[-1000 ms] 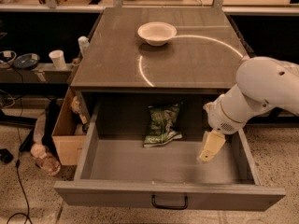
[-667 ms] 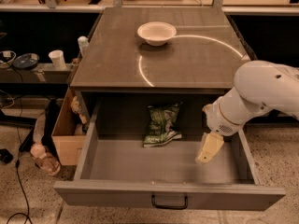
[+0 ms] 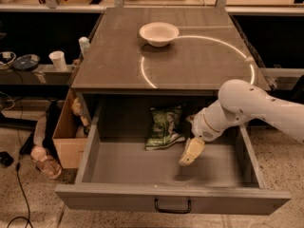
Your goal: Pick green jalapeno chip bag from top drawer and place on counter
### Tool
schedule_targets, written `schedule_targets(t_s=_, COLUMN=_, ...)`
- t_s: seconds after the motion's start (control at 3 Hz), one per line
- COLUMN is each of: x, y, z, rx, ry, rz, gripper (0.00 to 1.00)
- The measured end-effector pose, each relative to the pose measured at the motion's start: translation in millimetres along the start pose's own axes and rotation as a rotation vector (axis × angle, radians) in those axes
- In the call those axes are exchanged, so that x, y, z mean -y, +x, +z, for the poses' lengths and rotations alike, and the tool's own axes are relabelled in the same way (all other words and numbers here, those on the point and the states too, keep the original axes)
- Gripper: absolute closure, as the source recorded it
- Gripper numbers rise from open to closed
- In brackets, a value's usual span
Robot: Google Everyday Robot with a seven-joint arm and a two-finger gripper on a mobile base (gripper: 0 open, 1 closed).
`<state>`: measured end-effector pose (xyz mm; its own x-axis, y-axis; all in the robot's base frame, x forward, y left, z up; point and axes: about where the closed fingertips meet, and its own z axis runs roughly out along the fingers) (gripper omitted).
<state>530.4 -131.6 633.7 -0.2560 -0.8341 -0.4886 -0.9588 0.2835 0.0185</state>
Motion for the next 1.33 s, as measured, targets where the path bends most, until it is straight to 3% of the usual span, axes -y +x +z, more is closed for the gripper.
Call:
schedule_targets(t_s=0.33, x=2, y=-6, z=27, rx=0.043, ry=-0.042, rz=0.003, gripper=0.00)
schedule_targets(t_s=0.67, x=2, y=-6, z=27, rx=0.043, ry=-0.042, rz=0.003, gripper=0.00)
schedule_targets(t_s=1.0, x=-1, y=-5, z=28, rx=0.043, ry=0.027, rz=0.029, gripper=0.00)
schedule_targets(t_s=1.33, x=-21, y=2, z=27, rx=0.016, ry=0.140, rz=0.092, gripper=0.00)
